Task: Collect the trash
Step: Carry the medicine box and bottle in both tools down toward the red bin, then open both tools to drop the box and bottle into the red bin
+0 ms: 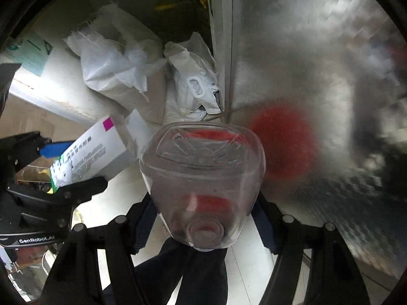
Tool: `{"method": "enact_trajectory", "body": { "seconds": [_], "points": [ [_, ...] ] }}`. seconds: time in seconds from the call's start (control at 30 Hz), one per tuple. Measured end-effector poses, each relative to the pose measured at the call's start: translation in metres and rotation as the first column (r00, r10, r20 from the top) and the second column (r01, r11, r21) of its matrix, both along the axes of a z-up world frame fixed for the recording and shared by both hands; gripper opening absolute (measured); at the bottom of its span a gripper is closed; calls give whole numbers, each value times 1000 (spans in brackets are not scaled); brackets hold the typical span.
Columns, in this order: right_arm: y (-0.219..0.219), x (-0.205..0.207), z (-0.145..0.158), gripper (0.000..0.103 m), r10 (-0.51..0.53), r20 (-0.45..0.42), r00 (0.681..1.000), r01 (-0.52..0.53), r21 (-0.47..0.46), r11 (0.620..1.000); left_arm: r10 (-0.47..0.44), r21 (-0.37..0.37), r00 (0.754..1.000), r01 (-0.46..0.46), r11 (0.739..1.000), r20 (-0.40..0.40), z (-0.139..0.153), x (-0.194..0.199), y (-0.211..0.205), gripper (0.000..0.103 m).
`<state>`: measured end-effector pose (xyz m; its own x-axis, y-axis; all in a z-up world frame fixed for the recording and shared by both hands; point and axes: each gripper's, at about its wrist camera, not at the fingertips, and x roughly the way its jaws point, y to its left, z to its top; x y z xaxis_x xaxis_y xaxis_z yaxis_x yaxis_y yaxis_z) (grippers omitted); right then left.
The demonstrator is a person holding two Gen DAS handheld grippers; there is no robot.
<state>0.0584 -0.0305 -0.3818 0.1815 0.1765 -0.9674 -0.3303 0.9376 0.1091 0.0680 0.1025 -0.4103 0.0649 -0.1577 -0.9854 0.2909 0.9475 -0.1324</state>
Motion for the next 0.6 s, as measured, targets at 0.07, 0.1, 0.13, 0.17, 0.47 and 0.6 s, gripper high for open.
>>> {"method": "enact_trajectory", "body": {
  "seconds": [0.07, 0.1, 0.13, 0.17, 0.47, 0.6],
  "points": [
    [5, 6, -13, 67, 7, -14, 1000, -7, -1, 1000, -4, 2, 1000, 4, 1000, -10, -9, 0, 1, 64],
    [6, 8, -19, 67, 9, -14, 1000, -9, -7, 1000, -8, 8, 1000, 8, 1000, -11, -13, 0, 1, 64],
    [6, 8, -24, 67, 20, -13, 1000, -20, -22, 1000, -13, 15, 1000, 13, 1000, -13, -17, 0, 2, 64],
    [7, 9, -28, 73, 32, -12, 999, -32, -39, 999, -17, 16, 1000, 17, 1000, -14, -19, 0, 2, 64],
    [-6, 0, -22, 102, -20, 12, 1000, 21, -19, 1000, -19, -11, 1000, 19, 1000, -19, -25, 2, 3, 64],
    [-8, -1, -23, 102, -42, 15, 999, 43, -28, 999, -34, -15, 999, 33, 999, -17, -27, 6, -1, 64]
  ]
}}
